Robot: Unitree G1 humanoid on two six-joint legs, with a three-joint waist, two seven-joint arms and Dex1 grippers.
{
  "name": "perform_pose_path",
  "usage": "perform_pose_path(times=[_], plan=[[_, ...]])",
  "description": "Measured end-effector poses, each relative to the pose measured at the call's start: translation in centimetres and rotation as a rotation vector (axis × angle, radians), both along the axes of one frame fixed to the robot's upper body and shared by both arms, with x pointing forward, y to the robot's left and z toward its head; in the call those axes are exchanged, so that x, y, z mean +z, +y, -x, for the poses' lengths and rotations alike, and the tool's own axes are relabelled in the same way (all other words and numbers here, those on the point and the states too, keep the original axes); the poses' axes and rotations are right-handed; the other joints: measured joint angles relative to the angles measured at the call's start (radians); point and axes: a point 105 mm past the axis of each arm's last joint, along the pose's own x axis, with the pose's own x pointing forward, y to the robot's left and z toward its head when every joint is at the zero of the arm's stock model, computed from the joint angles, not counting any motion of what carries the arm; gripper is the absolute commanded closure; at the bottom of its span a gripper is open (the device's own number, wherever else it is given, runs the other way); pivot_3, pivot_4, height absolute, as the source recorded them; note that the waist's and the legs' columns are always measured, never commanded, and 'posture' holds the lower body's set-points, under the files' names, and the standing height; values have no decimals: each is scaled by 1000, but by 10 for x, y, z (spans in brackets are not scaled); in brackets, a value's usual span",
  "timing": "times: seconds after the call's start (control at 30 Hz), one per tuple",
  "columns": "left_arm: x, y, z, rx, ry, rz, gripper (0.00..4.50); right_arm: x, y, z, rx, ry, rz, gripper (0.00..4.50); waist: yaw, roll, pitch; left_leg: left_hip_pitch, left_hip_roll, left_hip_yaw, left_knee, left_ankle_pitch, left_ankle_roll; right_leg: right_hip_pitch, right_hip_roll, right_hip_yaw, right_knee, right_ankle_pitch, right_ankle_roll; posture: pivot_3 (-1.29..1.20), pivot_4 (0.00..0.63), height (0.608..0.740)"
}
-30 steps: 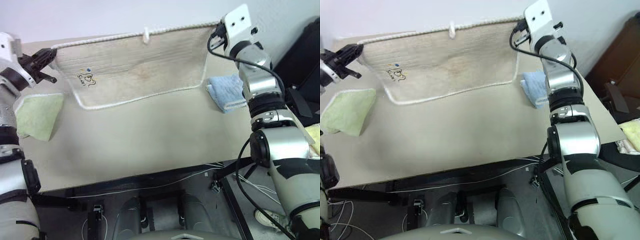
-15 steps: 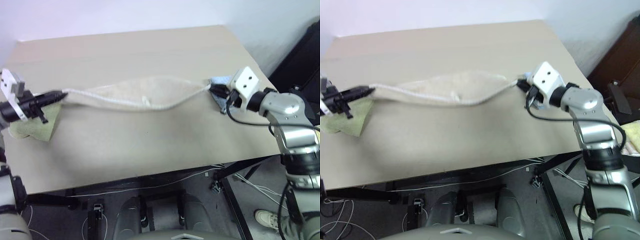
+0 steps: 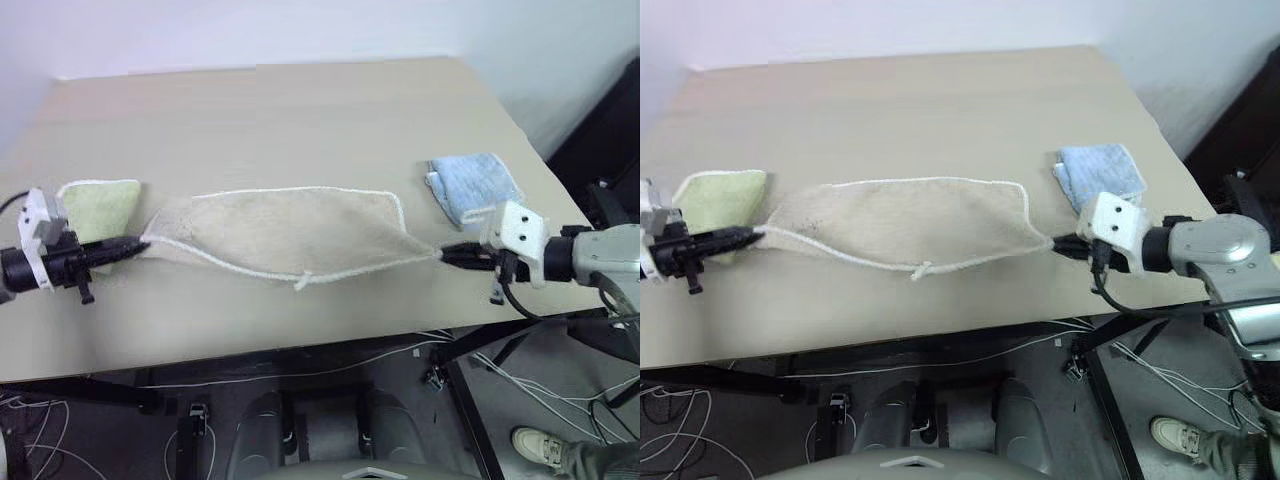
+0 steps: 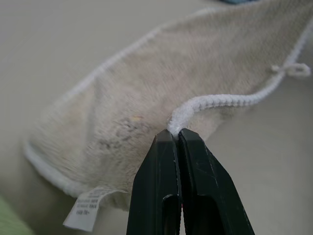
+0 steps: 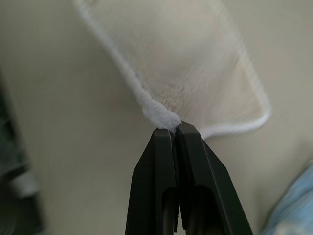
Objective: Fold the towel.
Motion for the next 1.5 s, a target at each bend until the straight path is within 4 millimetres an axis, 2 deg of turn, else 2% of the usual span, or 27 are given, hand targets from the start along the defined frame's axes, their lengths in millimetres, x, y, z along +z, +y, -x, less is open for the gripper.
perform_pose_path(times=[0.1,0.3,0.47,0.57,0.67,0.77,0.93,1.03,1.17,1.33,1.5], plan=[[0,5,13,4,49,-19,4474,-9,-9,11,13,68,51,4500,-2,0,0,0,-1,1,0,0,0,0,0,0,0,0,0,0,150,740],[1,16,34,37,117,-24,4474,-9,-16,23,59,104,94,4500,-3,0,0,3,1,-1,0,-2,-3,-2,-1,0,-1,0,0,0,150,740],[9,22,47,45,147,-1,4474,-13,-16,28,108,111,116,4500,-1,0,0,1,1,-1,-1,-2,-3,-5,-1,0,-1,0,0,0,150,740],[6,24,56,39,186,9,4474,-21,-15,34,129,147,118,4500,-2,0,0,0,1,0,-2,-2,-3,-6,-1,0,-1,0,0,0,150,740],[3,25,57,41,178,-12,4474,-27,-14,32,130,162,115,4500,-3,0,0,0,1,0,-1,-2,-3,-7,-1,1,-1,0,0,0,150,740],[1,24,44,64,98,-18,4474,-25,-12,13,98,110,82,4500,-3,1,0,0,1,1,-1,-2,-4,-8,-2,1,-1,1,-2,0,150,740],[9,32,16,137,-66,-12,4474,-2,-4,-19,54,-3,-14,4500,-3,1,0,-1,2,2,-1,-1,-4,-10,0,1,0,1,-2,0,150,740],[8,38,6,169,-109,-17,4474,4,1,-32,48,-28,-61,4500,-2,0,-1,-2,0,5,0,0,-1,-6,0,1,1,1,-1,0,150,740],[-8,39,-6,181,-97,-32,4474,3,11,-62,2,-58,-136,4500,-8,0,-1,-1,-1,7,2,0,-1,-4,0,0,3,2,-1,0,150,740],[-23,32,-23,209,-123,-26,4474,-2,18,-90,-41,-85,-166,4500,-1,0,-1,-1,-1,6,4,1,-1,-3,0,-1,6,3,1,0,150,740],[-34,22,-38,233,-166,-45,4474,-4,23,-100,-57,-89,-199,4500,-1,0,-1,-1,-2,6,6,1,0,-2,0,-2,6,4,2,0,150,740]])
